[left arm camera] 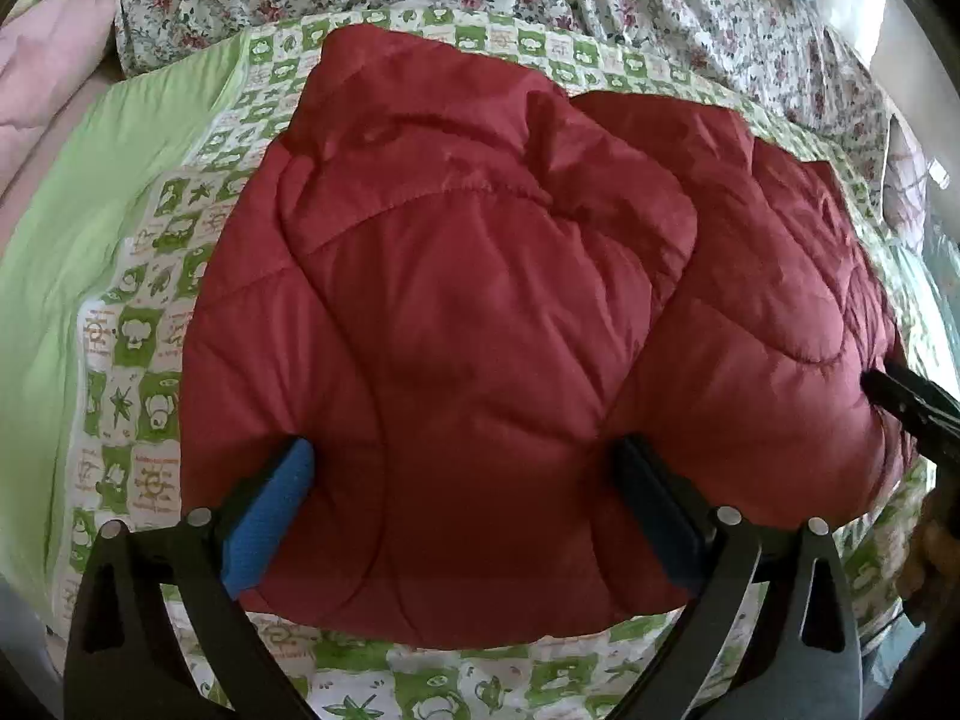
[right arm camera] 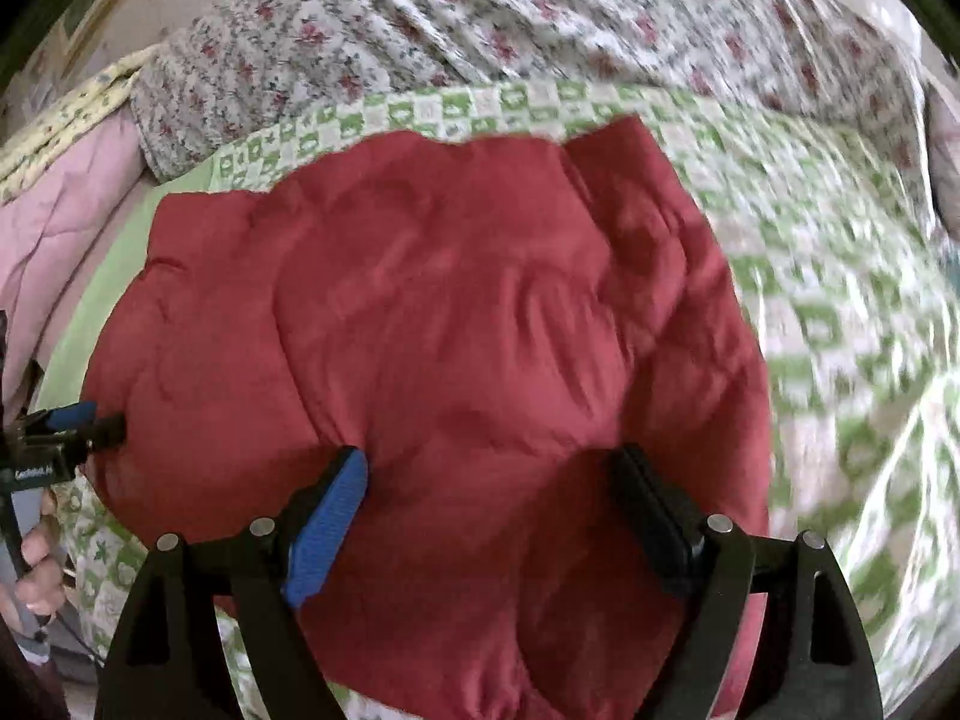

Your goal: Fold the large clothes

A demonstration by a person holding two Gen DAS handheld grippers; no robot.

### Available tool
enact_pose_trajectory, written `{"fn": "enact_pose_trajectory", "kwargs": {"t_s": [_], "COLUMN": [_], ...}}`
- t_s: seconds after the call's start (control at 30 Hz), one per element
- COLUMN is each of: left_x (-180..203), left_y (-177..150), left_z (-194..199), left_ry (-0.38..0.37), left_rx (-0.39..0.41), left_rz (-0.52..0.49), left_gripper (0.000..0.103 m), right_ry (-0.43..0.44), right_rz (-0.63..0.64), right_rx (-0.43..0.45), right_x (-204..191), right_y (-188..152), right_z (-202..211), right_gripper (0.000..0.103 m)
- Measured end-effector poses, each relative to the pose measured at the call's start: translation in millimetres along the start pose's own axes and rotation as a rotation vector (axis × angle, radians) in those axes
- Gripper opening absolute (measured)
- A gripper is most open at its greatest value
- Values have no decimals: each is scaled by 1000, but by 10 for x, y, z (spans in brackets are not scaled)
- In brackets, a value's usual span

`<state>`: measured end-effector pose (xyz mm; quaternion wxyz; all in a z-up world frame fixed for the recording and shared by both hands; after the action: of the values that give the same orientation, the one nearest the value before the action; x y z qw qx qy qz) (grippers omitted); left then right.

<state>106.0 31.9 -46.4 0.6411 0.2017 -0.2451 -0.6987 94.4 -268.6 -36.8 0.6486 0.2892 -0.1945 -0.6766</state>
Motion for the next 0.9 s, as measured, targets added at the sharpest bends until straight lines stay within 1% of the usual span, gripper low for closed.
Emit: {"fn": "enact_pose_trajectory", "kwargs": {"t_s": [0.1,0.23,0.5,0.57,0.63,0.73,0.8,0.9], "left_x": [25,49,123,148,157,129,120,129], "left_y": [-29,-6,-34,-31,-23,-15,-14,-17], "left_z": [-17,35,254,265,220,150,161,181], "left_ry": [20,44,113,125,133,119,113,115], "left_rx": [4,-2,21,31,26,13,14,15], "left_rz": [-15,-10,-32,-49,-59,-42,-35,-35], "left_gripper": [103,103,102,102,102,103,102,102], "right_ry": [20,32,31,34,30,0,-21,-17], "right_rz": [-45,-61,-78,-84,-91,-72,-47,7], "right_rx": [1,6,27,28,29,51,81,131], "right_x": [87,133,133,138,136,70,4,-132], "right_y": [-85,-102,-142,-139,-124,-87,-72,-49], "right_z": [17,-7,16,15,36,163,294,467], "right_gripper": [85,85,85,85,85,85,85,86]}}
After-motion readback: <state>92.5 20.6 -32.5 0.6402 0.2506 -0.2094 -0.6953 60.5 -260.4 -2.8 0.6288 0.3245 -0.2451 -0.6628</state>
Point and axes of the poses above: each gripper's, at about its wrist camera, not at the fingertips, and z roughly against the way its jaws point, x to its right, y to its top, the point moved 1 cm from there along -z, roughly the way its jaws point, and after that the axes turned 7 degrees about x, right-handed, at the moved point
